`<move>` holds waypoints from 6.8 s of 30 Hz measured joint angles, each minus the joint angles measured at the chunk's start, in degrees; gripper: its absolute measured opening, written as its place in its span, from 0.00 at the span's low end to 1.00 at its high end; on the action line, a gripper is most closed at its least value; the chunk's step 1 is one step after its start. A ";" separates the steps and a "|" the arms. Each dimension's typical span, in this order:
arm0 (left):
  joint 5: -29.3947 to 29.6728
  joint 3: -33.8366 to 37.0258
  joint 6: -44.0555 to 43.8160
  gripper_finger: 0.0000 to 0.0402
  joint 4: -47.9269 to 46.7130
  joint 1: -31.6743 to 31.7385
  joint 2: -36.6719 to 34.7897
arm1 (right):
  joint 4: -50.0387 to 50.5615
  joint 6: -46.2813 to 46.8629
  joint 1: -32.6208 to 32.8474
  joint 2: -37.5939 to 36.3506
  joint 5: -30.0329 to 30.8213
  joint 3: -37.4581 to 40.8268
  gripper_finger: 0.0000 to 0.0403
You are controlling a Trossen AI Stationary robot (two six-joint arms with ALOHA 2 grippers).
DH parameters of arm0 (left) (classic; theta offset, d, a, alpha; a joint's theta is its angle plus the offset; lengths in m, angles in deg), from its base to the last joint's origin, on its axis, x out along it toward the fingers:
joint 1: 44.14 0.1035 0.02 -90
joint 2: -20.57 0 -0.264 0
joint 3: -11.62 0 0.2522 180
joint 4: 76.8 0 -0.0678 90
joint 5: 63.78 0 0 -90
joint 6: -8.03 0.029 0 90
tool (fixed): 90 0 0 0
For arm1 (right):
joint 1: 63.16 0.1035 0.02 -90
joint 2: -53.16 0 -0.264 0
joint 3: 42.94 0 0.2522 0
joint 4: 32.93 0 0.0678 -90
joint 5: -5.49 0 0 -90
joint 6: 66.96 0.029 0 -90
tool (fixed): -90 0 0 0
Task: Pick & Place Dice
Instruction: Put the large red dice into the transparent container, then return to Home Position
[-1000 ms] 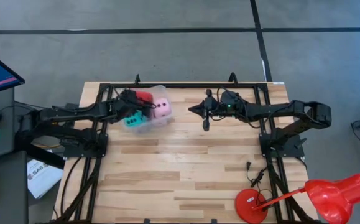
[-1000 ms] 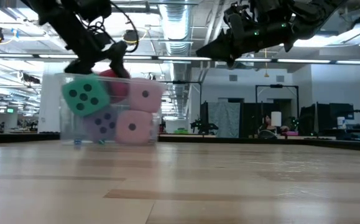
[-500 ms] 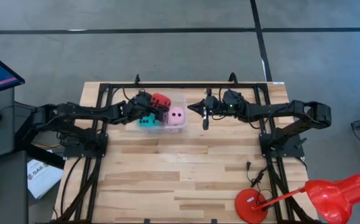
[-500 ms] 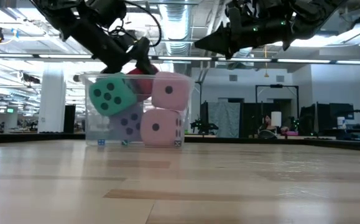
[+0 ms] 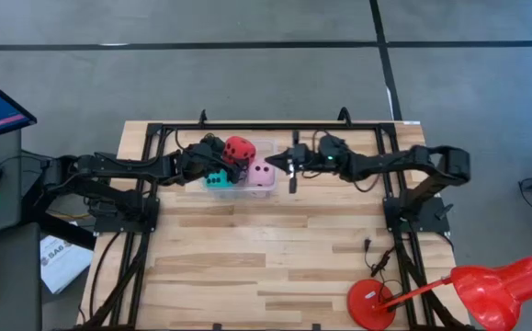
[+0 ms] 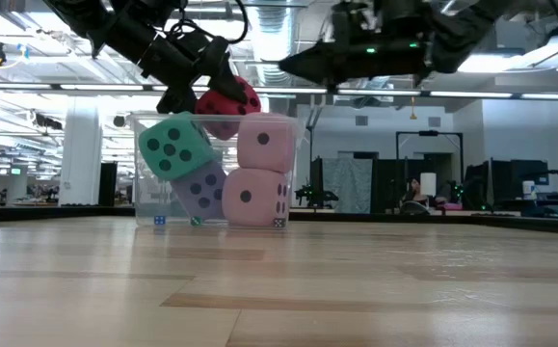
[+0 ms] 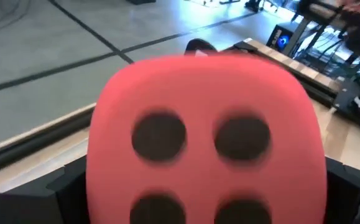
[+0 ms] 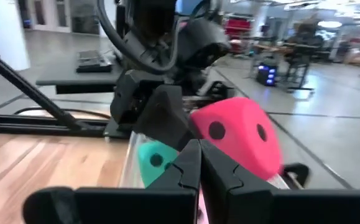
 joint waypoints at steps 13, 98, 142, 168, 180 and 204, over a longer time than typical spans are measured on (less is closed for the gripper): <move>-0.14 -0.02 3.30 0.98 -0.65 -0.17 -0.02 | 23.04 -3.52 0.04 10.62 -5.69 -24.35 0.00; 0.46 -0.11 7.90 0.98 -4.28 -1.97 -7.96 | 31.87 -7.10 -2.26 14.30 -8.67 -36.08 0.00; -4.00 0.00 26.06 0.98 -0.19 -1.71 -9.43 | 46.68 -11.98 -5.42 9.45 -5.71 -36.19 0.00; -12.50 12.29 29.09 0.98 -4.40 -11.89 -38.17 | 42.54 -12.93 -6.68 -14.18 -5.64 -12.41 0.00; -11.40 12.29 31.07 0.98 -3.64 -11.84 -44.81 | 45.95 -12.93 -6.67 -24.72 -5.65 -8.19 0.00; -13.57 20.19 25.75 0.98 -5.89 -11.70 -53.25 | 63.01 -7.79 -13.01 -31.41 -7.30 -8.17 0.00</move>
